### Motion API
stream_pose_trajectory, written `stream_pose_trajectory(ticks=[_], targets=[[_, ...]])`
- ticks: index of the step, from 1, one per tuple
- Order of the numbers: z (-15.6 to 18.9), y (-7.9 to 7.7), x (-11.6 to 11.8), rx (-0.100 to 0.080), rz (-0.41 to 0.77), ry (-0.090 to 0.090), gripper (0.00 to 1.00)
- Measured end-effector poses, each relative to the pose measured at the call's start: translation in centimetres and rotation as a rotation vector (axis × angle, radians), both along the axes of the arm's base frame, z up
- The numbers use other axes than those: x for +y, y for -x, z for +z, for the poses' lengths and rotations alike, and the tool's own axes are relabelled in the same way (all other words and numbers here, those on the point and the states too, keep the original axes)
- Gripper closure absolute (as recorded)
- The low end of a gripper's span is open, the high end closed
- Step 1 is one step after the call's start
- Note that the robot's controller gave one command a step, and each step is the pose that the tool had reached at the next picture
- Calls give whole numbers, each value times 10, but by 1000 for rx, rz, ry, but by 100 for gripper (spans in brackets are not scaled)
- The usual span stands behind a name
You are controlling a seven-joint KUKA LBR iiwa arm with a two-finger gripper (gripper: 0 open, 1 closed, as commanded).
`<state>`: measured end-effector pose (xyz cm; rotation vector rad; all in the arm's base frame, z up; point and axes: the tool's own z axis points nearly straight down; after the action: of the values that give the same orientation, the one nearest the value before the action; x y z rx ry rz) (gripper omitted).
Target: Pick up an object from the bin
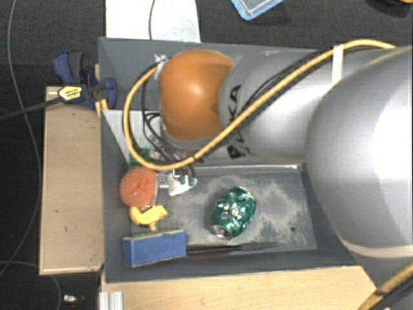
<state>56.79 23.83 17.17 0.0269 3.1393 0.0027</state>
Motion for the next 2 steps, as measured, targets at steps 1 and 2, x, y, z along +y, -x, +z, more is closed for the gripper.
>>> stream_pose_trajectory(ticks=[1,2], targets=[[10,37,-47,0,121,0,0],[-10,40,-63,-4,138,0,0]])
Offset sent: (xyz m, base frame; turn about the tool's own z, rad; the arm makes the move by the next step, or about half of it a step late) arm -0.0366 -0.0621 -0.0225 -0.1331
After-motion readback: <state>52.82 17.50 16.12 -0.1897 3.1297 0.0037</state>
